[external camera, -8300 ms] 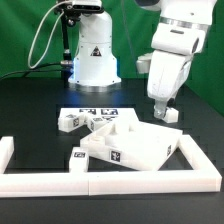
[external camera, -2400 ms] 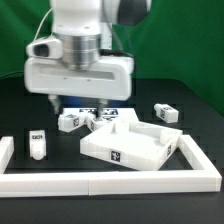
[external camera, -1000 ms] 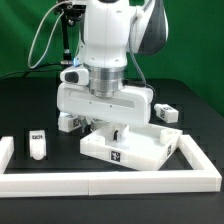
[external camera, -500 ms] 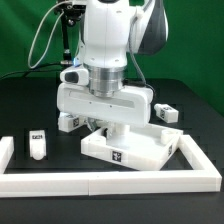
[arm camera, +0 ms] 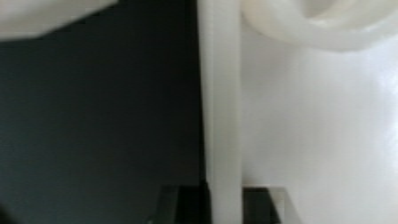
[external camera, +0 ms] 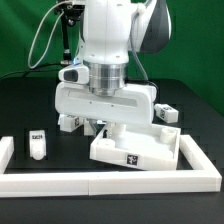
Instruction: Assemble one leg
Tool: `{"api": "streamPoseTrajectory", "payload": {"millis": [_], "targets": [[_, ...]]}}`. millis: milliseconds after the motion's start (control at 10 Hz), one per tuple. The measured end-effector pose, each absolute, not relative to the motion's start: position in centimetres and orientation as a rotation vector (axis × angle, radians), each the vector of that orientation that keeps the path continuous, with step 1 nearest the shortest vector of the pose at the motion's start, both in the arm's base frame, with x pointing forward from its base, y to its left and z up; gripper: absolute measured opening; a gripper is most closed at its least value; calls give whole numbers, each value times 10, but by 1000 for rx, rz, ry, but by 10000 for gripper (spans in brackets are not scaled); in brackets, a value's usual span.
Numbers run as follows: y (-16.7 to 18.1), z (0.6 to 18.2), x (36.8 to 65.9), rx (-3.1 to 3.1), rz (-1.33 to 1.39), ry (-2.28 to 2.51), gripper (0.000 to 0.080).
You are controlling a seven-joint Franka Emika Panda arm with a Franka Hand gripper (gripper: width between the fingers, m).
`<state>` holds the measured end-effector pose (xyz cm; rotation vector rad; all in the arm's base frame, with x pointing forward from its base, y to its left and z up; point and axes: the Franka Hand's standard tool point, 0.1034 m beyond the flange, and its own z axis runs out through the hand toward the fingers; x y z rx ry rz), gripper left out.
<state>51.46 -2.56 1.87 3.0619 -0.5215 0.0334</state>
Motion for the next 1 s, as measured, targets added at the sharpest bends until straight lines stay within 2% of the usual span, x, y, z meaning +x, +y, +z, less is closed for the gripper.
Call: {"api": "streamPoseTrajectory", "payload": {"millis": [300, 900, 1000], "targets": [[-23, 13, 547, 3101, 156, -150, 54], [-22, 12, 551, 3101, 170, -137, 54], [-20, 11, 559, 3087, 233, -68, 54]]}}
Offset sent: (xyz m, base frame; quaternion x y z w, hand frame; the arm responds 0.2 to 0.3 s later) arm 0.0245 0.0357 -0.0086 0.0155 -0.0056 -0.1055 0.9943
